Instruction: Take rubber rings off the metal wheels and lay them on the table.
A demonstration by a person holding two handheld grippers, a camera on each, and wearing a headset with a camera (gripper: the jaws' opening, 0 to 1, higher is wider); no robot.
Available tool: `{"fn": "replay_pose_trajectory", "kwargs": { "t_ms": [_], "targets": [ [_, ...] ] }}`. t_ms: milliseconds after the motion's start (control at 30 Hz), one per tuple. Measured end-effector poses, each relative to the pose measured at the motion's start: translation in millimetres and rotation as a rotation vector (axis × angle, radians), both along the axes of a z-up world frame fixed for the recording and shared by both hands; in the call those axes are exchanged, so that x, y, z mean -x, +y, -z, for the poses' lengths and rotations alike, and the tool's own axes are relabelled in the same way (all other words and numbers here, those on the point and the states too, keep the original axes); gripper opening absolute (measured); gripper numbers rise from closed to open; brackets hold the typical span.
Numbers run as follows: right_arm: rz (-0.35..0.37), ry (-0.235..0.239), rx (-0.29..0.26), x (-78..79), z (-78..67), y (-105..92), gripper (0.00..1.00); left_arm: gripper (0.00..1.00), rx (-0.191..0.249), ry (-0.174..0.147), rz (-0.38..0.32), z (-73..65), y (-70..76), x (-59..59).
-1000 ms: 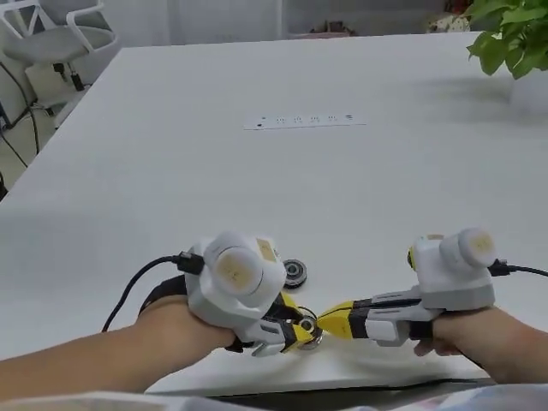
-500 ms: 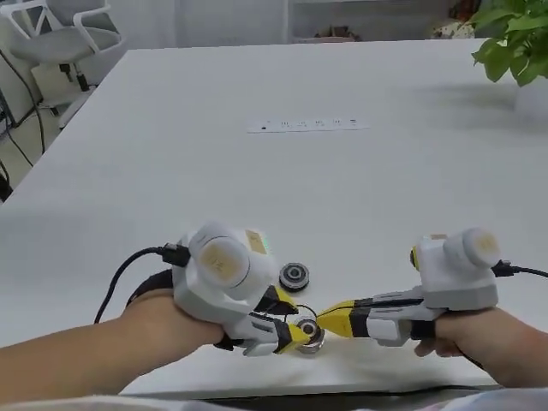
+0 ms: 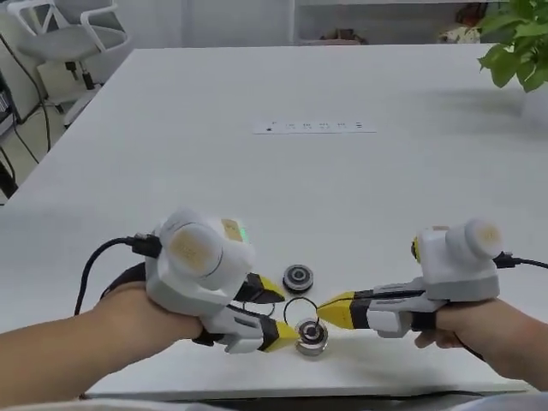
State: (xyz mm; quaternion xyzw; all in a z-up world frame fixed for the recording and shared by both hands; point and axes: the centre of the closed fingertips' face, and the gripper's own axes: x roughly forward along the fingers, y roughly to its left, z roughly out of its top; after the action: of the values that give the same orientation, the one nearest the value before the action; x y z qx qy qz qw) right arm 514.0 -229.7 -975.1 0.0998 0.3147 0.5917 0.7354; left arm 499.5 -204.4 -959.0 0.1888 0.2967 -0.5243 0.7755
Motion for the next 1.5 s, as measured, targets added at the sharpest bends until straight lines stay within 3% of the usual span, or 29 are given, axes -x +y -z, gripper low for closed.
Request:
{"fn": "replay_pose_trajectory", "kwargs": {
  "t_ms": [133, 767, 1033, 1500],
  "targets": [
    [-0.004, -0.007, 0.003, -4.8, -2.3, 3.5, 0.0, 0.37, 0.004, -0.014, -0.018, -4.4, 8.0, -4.1],
    [-0.026, -0.029, 0.014, -24.7, -11.5, 31.4, 0.0, 0.55, 0.017, -0.018, -0.124, -10.5, 47.8, -16.3],
    [-0.027, -0.024, 0.024, -31.2, -6.7, 41.3, 0.0, 0.61, 0.023, -0.024, -0.162, -12.4, 60.7, -20.7],
    [-0.037, 0.009, 0.057, -28.3, 4.6, 59.5, 0.0, 0.67, 0.023, -0.026, -0.196, -12.8, 72.9, -22.4]
  ]
}}
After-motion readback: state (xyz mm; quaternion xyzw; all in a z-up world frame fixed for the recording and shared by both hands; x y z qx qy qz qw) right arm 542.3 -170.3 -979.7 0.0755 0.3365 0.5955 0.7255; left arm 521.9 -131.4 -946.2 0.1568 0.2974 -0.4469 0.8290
